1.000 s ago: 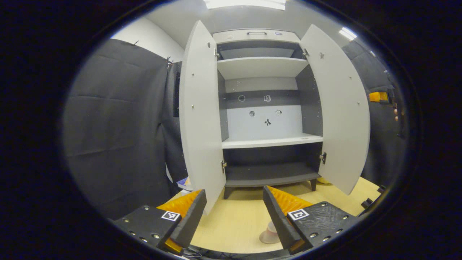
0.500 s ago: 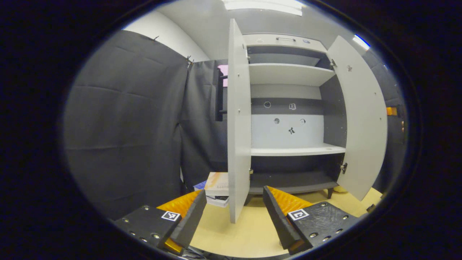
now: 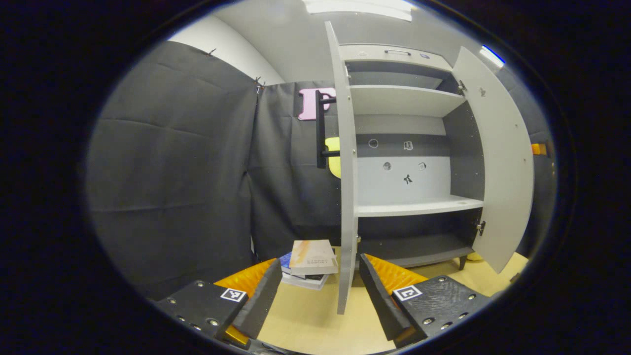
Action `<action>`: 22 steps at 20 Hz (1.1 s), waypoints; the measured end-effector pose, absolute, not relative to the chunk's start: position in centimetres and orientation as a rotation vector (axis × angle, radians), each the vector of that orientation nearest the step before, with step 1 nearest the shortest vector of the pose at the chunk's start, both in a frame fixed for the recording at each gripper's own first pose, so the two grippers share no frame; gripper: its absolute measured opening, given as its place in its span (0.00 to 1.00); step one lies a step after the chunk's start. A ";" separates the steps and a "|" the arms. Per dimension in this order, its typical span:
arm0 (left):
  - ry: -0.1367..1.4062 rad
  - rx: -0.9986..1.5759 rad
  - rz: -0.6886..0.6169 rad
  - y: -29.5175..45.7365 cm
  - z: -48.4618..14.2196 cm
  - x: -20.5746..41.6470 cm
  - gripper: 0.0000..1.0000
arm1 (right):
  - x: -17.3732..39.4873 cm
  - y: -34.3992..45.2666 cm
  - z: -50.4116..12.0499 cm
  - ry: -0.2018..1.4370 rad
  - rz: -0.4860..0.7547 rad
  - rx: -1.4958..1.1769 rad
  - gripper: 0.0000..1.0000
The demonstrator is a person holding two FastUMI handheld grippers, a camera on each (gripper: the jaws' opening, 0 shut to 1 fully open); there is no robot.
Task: Grasp the bottle in the cabinet with the left hand and place it on the coaster, then close the right door with the right hand and the left door with the left hand.
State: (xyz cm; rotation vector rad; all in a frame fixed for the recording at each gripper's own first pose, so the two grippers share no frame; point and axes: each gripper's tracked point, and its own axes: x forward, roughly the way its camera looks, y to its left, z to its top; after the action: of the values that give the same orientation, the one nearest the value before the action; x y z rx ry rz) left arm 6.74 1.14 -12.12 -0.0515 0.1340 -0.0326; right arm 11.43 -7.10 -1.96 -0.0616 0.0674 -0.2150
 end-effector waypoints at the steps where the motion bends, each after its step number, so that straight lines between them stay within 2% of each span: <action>1: 0.133 -0.055 -0.039 1.2 -12.2 6.8 0.99 | 11.4 -6.4 -2.0 0.066 -0.210 -0.062 0.97; 9: 0.148 -0.073 -0.055 3.3 -13.1 7.4 0.99 | 12.5 0.2 -2.8 0.078 -0.103 -0.008 0.97; 20: 0.170 -0.063 0.026 9.6 -14.4 5.3 0.99 | 16.4 9.1 -3.7 0.076 0.024 0.003 0.98; 21: 0.172 -0.066 0.034 10.1 -14.5 5.0 0.92 | 16.8 9.3 -3.6 0.072 0.029 0.006 0.98; 22: 0.175 -0.070 0.038 10.3 -14.5 4.9 0.92 | 16.9 9.6 -3.7 0.072 0.025 0.011 0.96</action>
State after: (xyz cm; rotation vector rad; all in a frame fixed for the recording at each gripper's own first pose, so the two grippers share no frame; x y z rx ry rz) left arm 4.87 10.34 -14.53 -0.0695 0.1748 0.0377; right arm 16.87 9.56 -3.68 0.0113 0.0722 0.0255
